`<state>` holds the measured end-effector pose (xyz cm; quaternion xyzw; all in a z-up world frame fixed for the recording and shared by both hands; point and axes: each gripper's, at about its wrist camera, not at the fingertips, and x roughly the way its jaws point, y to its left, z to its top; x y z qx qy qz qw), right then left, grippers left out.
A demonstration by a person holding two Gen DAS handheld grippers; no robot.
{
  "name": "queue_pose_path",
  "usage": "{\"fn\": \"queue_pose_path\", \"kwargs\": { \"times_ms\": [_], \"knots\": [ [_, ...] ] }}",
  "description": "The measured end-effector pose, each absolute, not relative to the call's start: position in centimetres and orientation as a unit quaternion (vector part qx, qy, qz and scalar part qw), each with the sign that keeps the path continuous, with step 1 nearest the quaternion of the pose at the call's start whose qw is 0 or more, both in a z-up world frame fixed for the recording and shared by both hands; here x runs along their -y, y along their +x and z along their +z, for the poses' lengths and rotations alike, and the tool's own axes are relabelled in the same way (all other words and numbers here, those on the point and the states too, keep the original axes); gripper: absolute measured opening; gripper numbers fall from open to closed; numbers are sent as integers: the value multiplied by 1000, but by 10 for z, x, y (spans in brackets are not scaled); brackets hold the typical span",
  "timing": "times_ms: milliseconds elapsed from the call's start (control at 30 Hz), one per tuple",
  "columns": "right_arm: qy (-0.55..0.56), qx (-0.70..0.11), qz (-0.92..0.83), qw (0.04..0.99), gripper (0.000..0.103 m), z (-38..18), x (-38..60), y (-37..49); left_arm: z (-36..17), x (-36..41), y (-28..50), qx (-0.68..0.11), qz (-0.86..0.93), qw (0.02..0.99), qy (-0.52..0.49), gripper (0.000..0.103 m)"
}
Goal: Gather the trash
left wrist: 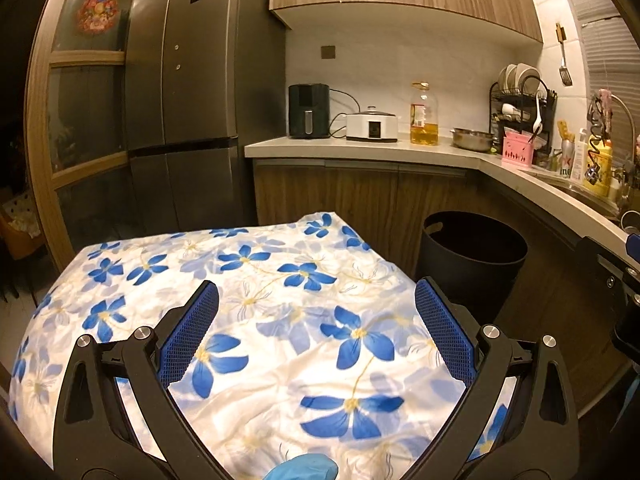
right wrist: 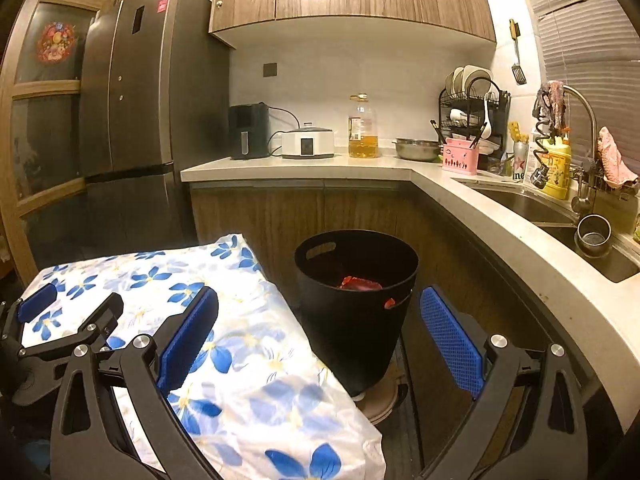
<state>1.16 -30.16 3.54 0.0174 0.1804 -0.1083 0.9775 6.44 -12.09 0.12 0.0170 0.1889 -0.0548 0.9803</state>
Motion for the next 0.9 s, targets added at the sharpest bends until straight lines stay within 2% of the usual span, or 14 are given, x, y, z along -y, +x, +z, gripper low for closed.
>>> {"fn": "queue_pose_path", "kwargs": {
  "times_ms": [900],
  "knots": [
    [7, -170, -85, 982, 97, 42, 280, -18, 11, 100, 30, -178, -42, 983, 1, 97]
  ]
}}
